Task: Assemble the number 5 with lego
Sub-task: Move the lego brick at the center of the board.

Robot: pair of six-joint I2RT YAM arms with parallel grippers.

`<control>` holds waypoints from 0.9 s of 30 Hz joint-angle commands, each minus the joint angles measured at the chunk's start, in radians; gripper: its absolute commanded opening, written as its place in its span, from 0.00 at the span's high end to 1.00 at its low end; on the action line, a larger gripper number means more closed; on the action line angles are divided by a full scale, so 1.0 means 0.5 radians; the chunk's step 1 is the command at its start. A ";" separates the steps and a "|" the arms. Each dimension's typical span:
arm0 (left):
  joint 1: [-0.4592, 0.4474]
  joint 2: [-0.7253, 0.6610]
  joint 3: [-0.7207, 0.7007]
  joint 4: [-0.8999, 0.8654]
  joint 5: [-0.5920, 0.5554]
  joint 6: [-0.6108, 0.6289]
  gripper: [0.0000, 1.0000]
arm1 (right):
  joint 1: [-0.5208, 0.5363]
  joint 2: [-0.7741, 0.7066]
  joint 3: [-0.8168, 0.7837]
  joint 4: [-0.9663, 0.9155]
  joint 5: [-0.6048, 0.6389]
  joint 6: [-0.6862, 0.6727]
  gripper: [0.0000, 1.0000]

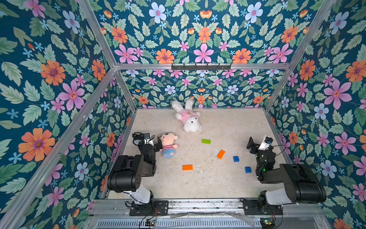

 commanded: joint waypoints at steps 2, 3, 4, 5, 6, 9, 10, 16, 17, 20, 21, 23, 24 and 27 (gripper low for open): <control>0.000 0.000 0.010 0.027 0.009 0.012 0.01 | 0.002 -0.001 0.002 0.039 0.011 -0.012 0.01; 0.001 0.000 0.010 0.028 0.009 0.012 0.01 | 0.002 -0.001 0.002 0.039 0.011 -0.012 0.01; 0.002 -0.001 0.011 0.028 0.009 0.012 0.01 | 0.002 0.000 0.005 0.039 0.011 -0.012 0.01; 0.002 -0.002 0.010 0.027 0.012 0.010 0.01 | 0.000 -0.001 0.012 0.018 0.011 -0.004 0.01; 0.001 0.000 0.011 0.022 0.012 0.010 0.01 | -0.016 -0.004 0.023 -0.003 -0.003 0.012 0.01; 0.001 -0.009 -0.012 0.053 0.026 0.020 0.01 | -0.021 -0.001 0.002 0.046 0.007 0.011 0.01; 0.002 -0.019 -0.041 0.096 0.023 0.020 0.01 | -0.018 -0.006 -0.025 0.082 -0.010 0.000 0.01; -0.001 -0.293 -0.234 0.241 0.004 -0.001 0.01 | 0.027 -0.073 -0.266 0.531 0.046 -0.035 0.01; 0.002 -0.399 -0.206 0.056 -0.037 -0.045 0.01 | 0.046 -0.126 -0.289 0.540 0.080 -0.052 0.01; 0.004 -0.708 -0.031 -0.663 -0.081 -0.161 0.01 | 0.104 -0.476 -0.250 0.104 0.169 -0.052 0.01; 0.003 -0.785 0.003 -0.799 -0.111 -0.217 0.01 | 0.101 -0.647 -0.158 -0.293 0.188 0.021 0.01; 0.005 -0.903 0.086 -1.097 -0.280 -0.486 0.01 | 0.099 -0.850 0.090 -0.990 0.228 0.127 0.01; 0.005 -0.964 0.150 -1.298 -0.384 -0.654 0.01 | 0.100 -0.902 0.185 -1.231 0.269 0.235 0.01; 0.004 -1.087 0.318 -1.805 -0.155 -0.746 0.01 | 0.089 -1.029 0.464 -1.794 0.159 0.783 0.01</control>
